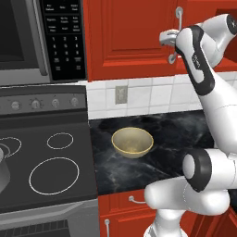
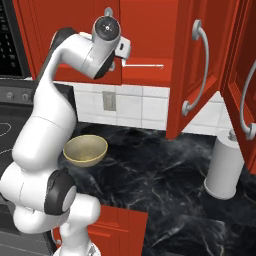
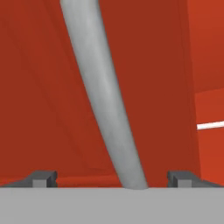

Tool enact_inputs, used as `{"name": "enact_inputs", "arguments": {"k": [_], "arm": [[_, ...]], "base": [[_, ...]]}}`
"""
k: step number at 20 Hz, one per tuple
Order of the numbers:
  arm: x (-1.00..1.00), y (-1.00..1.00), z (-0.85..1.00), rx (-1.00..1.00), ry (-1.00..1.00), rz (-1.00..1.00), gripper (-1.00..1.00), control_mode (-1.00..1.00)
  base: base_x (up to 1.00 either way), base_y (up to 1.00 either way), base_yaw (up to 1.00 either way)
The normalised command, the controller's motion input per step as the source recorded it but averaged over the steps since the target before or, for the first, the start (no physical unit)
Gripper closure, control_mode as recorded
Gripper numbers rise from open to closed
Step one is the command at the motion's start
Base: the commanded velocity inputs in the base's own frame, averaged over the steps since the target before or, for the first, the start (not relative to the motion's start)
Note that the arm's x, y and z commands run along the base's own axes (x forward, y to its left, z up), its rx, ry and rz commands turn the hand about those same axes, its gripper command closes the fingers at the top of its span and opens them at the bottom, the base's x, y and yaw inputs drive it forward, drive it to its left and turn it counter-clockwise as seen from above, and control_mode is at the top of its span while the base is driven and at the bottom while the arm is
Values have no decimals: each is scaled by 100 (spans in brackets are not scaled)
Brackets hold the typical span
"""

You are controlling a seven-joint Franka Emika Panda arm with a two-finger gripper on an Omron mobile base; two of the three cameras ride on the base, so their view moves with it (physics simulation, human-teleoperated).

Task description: Open the cabinet and move the ladle to the pot. Then close the cabinet.

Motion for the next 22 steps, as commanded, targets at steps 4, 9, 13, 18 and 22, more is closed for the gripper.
{"name": "enact_inputs", "arguments": {"k": [4, 9, 13, 18, 22], "arm": [[14, 44, -9, 0, 0, 7, 100, -100], [1, 56, -11, 0, 0, 6, 100, -100], [-12, 65, -7, 0, 0, 3, 100, -100], [-62, 74, 0, 0, -5, 0, 100, -100], [-100, 68, 0, -2, -12, 0, 100, -100]], "base": [[0, 0, 0], [0, 0, 0], [0, 0, 0], [0, 0, 0], [0, 0, 0]]}}
